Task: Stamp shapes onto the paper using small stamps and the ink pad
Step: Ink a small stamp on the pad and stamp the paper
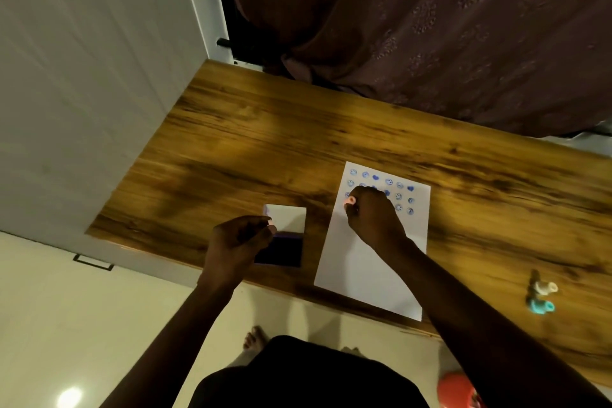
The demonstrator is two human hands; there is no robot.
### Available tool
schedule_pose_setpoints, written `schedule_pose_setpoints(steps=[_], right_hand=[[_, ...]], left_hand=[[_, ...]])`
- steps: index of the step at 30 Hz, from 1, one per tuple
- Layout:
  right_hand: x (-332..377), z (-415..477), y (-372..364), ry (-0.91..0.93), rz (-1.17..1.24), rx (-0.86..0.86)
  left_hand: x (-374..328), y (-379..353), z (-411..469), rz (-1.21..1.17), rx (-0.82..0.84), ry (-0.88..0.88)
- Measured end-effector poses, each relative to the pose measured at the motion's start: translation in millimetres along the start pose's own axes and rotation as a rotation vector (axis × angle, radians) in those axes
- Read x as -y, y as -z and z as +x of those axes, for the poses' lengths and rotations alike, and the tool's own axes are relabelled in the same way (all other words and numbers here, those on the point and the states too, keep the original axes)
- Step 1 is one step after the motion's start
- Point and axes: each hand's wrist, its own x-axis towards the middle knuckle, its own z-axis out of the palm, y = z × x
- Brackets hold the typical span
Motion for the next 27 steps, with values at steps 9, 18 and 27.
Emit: schedule_pose_setpoints(steps=[9,18,27], right_hand=[[-1,6,-9,0.022,-0.069,0.036],[2,9,-19,-0.008,-0.130,0.008],[3,15,-12,-0.003,-0.132,-0.013]], left_hand=[[5,1,8,-0.032,0.004,0.060],[6,-10,17,-0.039,0.003,0.146],[-6,-15,11,-0.052,0.023,0.123]])
